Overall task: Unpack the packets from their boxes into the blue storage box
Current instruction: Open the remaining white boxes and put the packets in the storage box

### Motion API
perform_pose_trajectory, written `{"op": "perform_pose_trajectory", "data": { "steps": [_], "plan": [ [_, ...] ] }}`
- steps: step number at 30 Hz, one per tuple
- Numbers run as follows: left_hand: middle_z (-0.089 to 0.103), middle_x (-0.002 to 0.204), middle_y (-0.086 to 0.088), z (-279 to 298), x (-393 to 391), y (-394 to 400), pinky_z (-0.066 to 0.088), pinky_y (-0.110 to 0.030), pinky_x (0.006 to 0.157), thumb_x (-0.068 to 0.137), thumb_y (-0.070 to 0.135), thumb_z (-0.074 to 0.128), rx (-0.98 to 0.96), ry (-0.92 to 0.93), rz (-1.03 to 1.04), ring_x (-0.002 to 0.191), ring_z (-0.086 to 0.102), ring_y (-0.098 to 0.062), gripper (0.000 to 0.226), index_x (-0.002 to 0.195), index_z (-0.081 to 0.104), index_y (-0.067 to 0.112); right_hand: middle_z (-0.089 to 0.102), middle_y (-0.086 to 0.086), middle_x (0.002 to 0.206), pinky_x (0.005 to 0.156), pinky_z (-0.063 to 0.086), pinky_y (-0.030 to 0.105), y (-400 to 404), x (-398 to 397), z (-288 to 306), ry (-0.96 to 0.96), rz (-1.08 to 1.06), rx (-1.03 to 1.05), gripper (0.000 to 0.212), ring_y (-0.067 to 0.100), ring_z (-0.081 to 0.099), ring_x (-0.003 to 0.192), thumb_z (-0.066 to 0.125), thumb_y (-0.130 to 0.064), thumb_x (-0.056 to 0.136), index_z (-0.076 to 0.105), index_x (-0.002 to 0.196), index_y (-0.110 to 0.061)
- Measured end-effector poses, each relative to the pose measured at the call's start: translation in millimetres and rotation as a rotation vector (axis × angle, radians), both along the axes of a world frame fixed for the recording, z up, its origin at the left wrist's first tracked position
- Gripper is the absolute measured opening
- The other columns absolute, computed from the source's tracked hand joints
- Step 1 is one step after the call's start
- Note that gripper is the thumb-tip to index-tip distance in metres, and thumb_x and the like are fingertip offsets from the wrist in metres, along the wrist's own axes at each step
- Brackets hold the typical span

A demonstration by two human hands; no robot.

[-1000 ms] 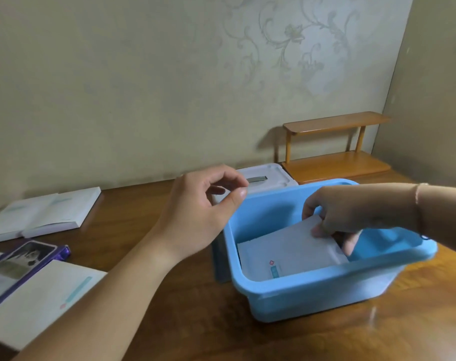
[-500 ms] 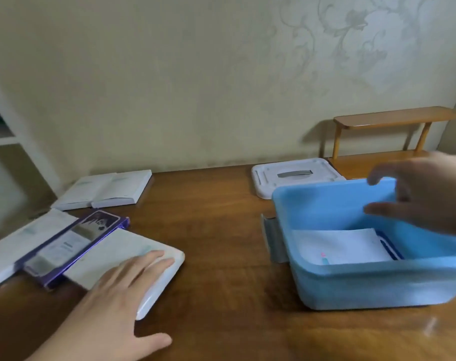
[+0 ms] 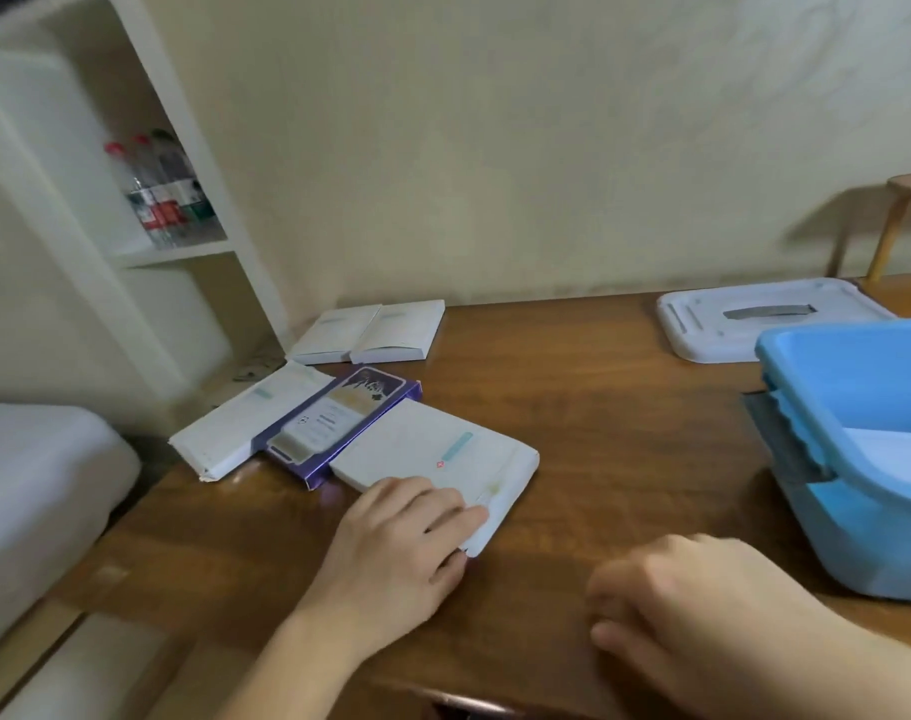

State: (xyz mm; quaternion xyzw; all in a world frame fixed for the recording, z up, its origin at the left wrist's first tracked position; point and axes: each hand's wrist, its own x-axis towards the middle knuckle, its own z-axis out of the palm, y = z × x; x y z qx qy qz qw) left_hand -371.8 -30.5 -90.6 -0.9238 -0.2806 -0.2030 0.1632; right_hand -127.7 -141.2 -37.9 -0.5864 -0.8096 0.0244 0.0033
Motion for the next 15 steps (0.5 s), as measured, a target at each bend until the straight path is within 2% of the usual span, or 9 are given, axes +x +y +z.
{"op": "perform_pose_trajectory", "data": {
  "steps": [1,4,7,9,11,13,15],
  "plan": [
    [0.068,0.104,0.009,0,3,2,0.053,-0.034,0.082,0.08,0.033,0.068,0.01,0.003,-0.006,0.096,0.061,-0.016,0.029,0.109,0.07,0.028,0.062,-0.01,0.108,0.082,0.047,0.03,5,-3,-21,0.016,0.065,-0.022,0.029,0.017,0.061,0.104,0.042,-0.055,0.093,0.054,0.111,-0.035],
    [0.072,0.098,0.007,1,14,4,0.056,-0.032,0.074,0.079,0.028,0.075,-0.01,-0.118,0.026,0.09,0.065,-0.014,0.02,0.099,0.075,0.023,0.062,-0.011,0.104,0.08,0.049,0.031,25,-7,-22,0.117,-0.056,0.013,0.025,0.016,0.06,0.099,0.043,-0.047,0.095,0.057,0.109,-0.032],
    [0.072,0.089,0.013,3,28,-2,0.055,-0.019,0.067,0.086,0.021,0.074,-0.154,-0.564,0.133,0.085,0.066,-0.002,0.004,0.084,0.076,0.022,0.058,-0.016,0.1,0.073,0.05,0.029,40,-20,-35,0.274,-0.036,0.103,0.016,0.013,0.061,0.094,0.047,-0.041,0.095,0.059,0.105,-0.035],
    [0.068,0.08,0.024,8,35,-8,0.05,-0.009,0.059,0.089,0.024,0.072,-0.374,-0.957,0.261,0.085,0.065,0.001,0.021,0.074,0.069,0.038,0.059,-0.017,0.104,0.07,0.053,0.027,50,-26,-40,0.43,-0.003,0.283,0.017,0.012,0.064,0.091,0.055,-0.031,0.094,0.065,0.108,-0.034],
    [0.068,0.08,0.025,14,39,-12,0.049,-0.008,0.055,0.083,0.036,0.07,-0.586,-1.246,0.314,0.092,0.063,0.007,0.018,0.068,0.07,0.045,0.066,-0.011,0.107,0.065,0.057,0.028,57,-32,-37,0.575,0.011,0.459,0.017,0.015,0.068,0.084,0.065,-0.019,0.091,0.072,0.105,-0.024],
    [0.067,0.085,0.029,18,37,-13,0.052,-0.012,0.055,0.075,0.045,0.067,-0.69,-1.381,0.294,0.095,0.061,0.012,0.009,0.074,0.071,0.053,0.071,-0.006,0.108,0.06,0.058,0.028,63,-39,-36,0.584,0.075,0.613,0.016,0.016,0.07,0.082,0.07,-0.012,0.087,0.074,0.101,-0.018],
    [0.068,0.087,0.028,19,33,-13,0.055,-0.018,0.059,0.071,0.047,0.067,-0.718,-1.423,0.271,0.096,0.061,0.012,0.01,0.078,0.071,0.054,0.073,-0.004,0.11,0.054,0.057,0.028,69,-44,-35,0.544,0.117,0.67,0.019,0.019,0.072,0.079,0.074,-0.008,0.083,0.076,0.099,-0.018]
  ]
}}
